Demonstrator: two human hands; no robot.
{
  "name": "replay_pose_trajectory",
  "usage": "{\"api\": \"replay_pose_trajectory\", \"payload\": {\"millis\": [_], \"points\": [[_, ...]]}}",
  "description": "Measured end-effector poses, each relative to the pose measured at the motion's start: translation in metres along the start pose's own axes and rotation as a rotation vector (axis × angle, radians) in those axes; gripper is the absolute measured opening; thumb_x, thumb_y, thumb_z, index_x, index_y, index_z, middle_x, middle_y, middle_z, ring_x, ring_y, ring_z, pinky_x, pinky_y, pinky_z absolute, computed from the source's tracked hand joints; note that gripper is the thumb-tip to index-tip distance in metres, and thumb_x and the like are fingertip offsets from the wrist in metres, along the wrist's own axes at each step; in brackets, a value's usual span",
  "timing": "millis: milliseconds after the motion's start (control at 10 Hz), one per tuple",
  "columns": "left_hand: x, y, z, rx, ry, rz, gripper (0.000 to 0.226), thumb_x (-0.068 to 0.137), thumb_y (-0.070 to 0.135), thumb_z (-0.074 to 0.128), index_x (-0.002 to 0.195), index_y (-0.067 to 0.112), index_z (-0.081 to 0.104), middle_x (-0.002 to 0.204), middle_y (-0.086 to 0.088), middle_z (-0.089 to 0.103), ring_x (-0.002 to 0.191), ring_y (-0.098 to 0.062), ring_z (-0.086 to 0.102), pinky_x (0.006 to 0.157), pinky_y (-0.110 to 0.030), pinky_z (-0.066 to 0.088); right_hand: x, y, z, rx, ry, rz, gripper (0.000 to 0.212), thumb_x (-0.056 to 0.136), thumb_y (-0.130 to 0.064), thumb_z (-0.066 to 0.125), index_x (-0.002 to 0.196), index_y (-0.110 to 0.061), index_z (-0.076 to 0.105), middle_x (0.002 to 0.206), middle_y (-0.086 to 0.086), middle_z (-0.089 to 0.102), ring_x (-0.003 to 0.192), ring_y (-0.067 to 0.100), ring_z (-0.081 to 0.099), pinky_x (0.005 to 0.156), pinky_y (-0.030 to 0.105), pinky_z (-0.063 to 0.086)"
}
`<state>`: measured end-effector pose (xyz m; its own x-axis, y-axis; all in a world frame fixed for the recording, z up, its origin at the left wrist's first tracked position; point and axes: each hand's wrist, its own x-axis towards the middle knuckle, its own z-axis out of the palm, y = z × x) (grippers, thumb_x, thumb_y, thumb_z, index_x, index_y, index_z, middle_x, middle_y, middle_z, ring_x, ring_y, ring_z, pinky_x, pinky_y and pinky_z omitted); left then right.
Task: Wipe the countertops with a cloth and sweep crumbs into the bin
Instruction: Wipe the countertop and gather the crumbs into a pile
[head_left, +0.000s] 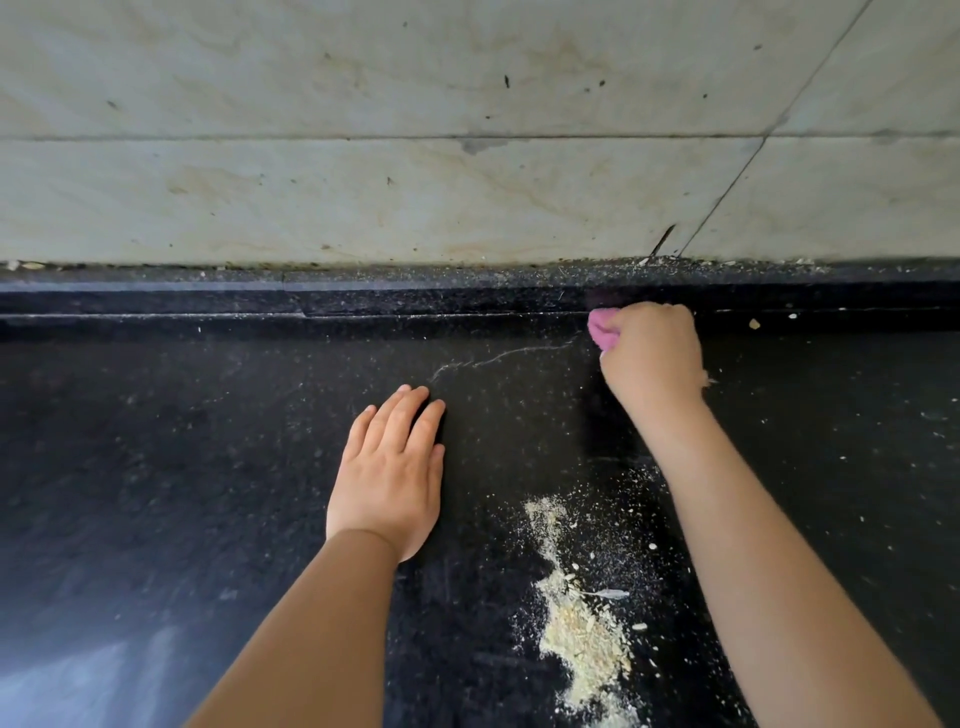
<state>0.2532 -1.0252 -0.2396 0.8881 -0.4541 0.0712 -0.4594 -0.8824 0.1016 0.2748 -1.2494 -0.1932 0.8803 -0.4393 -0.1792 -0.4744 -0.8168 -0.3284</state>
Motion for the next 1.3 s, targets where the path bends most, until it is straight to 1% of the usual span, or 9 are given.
{"api": "replay_pose_trajectory", "payload": {"millis": [200, 300, 400, 500, 700, 900, 1100, 1200, 1300], "points": [[0.000, 0.000, 0.000, 0.003, -0.002, 0.002, 0.045, 0.085, 0.023, 0.031, 0.109, 0.002, 0.062, 0.114, -0.015, 0.063, 0.108, -0.032, 0.059, 0.096, -0.037, 0.025, -0.035, 0.004, -0.008, -0.081, -0.365, -0.336, 0.031, 0.088, -0.003, 0.046, 0.076, -0.021, 0.069, 0.091, 0.003, 0.068, 0.092, 0.018, 0.061, 0.099, 0.020, 0.034], [0.001, -0.001, 0.000, 0.007, -0.005, 0.005, 0.045, 0.085, 0.024, 0.031, 0.110, 0.002, 0.062, 0.114, -0.015, 0.063, 0.108, -0.033, 0.059, 0.097, -0.037, 0.025, -0.039, 0.006, -0.036, 0.077, -0.475, -0.167, 0.031, 0.088, 0.000, 0.048, 0.095, -0.018, 0.071, 0.089, -0.004, 0.067, 0.047, 0.000, 0.053, 0.042, 0.006, 0.037], [0.000, -0.001, 0.000, 0.008, -0.005, 0.002, 0.045, 0.085, 0.024, 0.031, 0.110, 0.002, 0.062, 0.113, -0.015, 0.063, 0.108, -0.033, 0.059, 0.097, -0.037, 0.025, -0.033, -0.001, -0.033, 0.220, -0.174, -0.122, 0.034, 0.088, 0.006, 0.041, 0.102, -0.009, 0.068, 0.094, -0.010, 0.064, 0.047, -0.008, 0.054, 0.045, 0.001, 0.038], [0.000, -0.001, 0.000, 0.004, -0.010, -0.003, 0.045, 0.085, 0.024, 0.031, 0.110, 0.003, 0.062, 0.114, -0.014, 0.063, 0.109, -0.032, 0.059, 0.097, -0.037, 0.025, -0.034, -0.007, -0.009, 0.014, -0.084, -0.245, 0.033, 0.085, 0.008, 0.039, 0.096, -0.003, 0.068, 0.106, 0.004, 0.067, 0.097, 0.013, 0.061, 0.099, 0.017, 0.032], [0.000, -0.001, 0.001, -0.004, -0.006, 0.000, 0.045, 0.085, 0.024, 0.031, 0.110, 0.003, 0.062, 0.115, -0.014, 0.063, 0.110, -0.032, 0.058, 0.097, -0.037, 0.024, -0.050, -0.002, -0.033, 0.080, -0.522, -0.188, 0.033, 0.090, -0.004, 0.044, 0.104, -0.019, 0.069, 0.105, 0.000, 0.068, 0.059, -0.001, 0.059, 0.052, 0.006, 0.044], [0.000, -0.001, 0.000, -0.001, -0.017, 0.002, 0.045, 0.085, 0.024, 0.032, 0.110, 0.003, 0.062, 0.115, -0.014, 0.063, 0.110, -0.031, 0.058, 0.097, -0.037, 0.025, -0.007, -0.021, 0.000, -0.054, -0.078, -0.364, 0.031, 0.088, 0.001, 0.040, 0.103, -0.003, 0.066, 0.111, 0.006, 0.066, 0.104, 0.025, 0.054, 0.102, 0.017, 0.016], [0.001, -0.002, 0.000, 0.001, -0.007, 0.008, 0.045, 0.085, 0.024, 0.031, 0.110, 0.003, 0.063, 0.114, -0.014, 0.063, 0.109, -0.031, 0.059, 0.097, -0.037, 0.025, -0.034, -0.003, -0.024, 0.006, -0.626, -0.484, 0.043, 0.088, -0.002, 0.047, 0.087, -0.040, 0.067, 0.106, -0.013, 0.067, 0.084, -0.008, 0.060, 0.098, 0.011, 0.035], [0.001, -0.002, 0.001, -0.001, -0.017, 0.012, 0.046, 0.085, 0.024, 0.031, 0.111, 0.003, 0.062, 0.115, -0.014, 0.063, 0.110, -0.031, 0.058, 0.097, -0.037, 0.024, -0.041, 0.003, -0.046, 0.129, -0.621, -0.436, 0.054, 0.086, 0.001, 0.050, 0.075, -0.051, 0.060, 0.092, -0.035, 0.057, 0.091, -0.001, 0.061, 0.093, 0.035, 0.046], [0.000, -0.002, 0.001, -0.007, -0.027, 0.010, 0.046, 0.086, 0.025, 0.031, 0.111, 0.003, 0.062, 0.116, -0.014, 0.062, 0.111, -0.031, 0.058, 0.097, -0.037, 0.023, -0.026, -0.003, -0.039, 0.264, -0.260, -0.378, 0.037, 0.088, 0.003, 0.048, 0.098, -0.027, 0.067, 0.106, -0.016, 0.062, 0.075, -0.014, 0.058, 0.073, 0.010, 0.048]]}}
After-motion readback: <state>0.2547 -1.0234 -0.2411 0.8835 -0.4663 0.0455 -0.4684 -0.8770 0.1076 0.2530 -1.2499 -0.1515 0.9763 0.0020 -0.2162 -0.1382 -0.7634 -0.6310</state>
